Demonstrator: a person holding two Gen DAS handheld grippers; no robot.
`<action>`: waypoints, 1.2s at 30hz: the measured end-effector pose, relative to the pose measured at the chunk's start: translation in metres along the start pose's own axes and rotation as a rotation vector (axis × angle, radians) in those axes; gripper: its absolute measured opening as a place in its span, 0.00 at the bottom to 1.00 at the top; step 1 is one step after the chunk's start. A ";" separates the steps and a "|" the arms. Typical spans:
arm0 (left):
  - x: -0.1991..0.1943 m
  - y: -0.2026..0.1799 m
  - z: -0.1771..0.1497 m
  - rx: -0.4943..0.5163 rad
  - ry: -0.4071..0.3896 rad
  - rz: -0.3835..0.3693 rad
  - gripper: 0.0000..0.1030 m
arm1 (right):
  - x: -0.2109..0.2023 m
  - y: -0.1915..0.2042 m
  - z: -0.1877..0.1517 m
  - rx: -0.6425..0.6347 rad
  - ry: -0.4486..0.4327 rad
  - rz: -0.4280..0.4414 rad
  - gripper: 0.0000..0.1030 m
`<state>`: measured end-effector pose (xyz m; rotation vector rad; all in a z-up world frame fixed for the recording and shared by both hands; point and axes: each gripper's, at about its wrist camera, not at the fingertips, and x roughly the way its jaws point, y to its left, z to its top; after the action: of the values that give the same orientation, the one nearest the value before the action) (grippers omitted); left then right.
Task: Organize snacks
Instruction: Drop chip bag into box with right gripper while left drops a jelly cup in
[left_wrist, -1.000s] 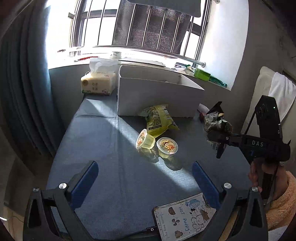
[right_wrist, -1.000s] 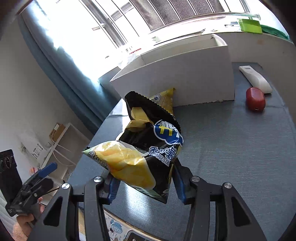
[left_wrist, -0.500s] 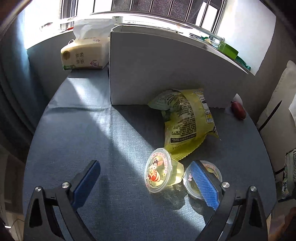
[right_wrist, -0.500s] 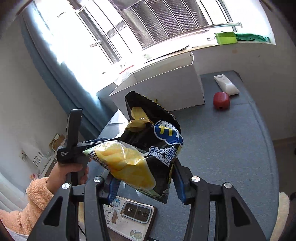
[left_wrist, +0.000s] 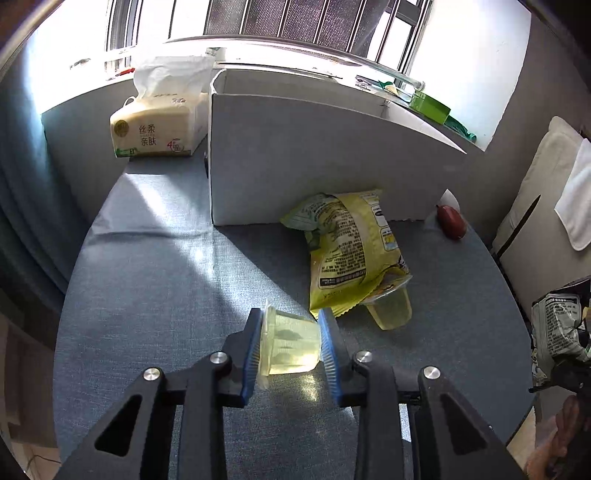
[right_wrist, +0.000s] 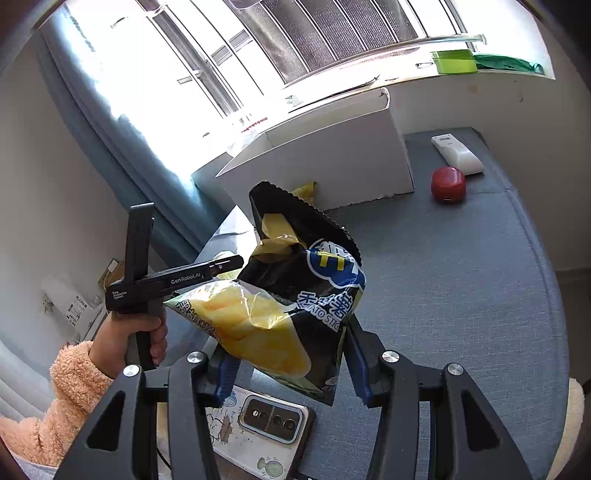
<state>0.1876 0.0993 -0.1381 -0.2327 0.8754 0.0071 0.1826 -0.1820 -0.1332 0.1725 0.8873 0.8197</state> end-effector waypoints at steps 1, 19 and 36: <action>-0.006 -0.001 0.000 0.008 -0.014 -0.003 0.32 | 0.000 0.000 0.001 -0.001 -0.003 0.000 0.53; -0.063 -0.040 0.148 0.118 -0.250 -0.058 0.32 | 0.020 0.014 0.159 -0.095 -0.100 -0.005 0.53; 0.025 -0.027 0.203 0.064 -0.107 0.088 1.00 | 0.101 -0.052 0.259 0.058 -0.081 -0.181 1.00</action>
<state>0.3607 0.1126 -0.0270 -0.1324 0.7776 0.0729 0.4414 -0.0987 -0.0540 0.1725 0.8377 0.6146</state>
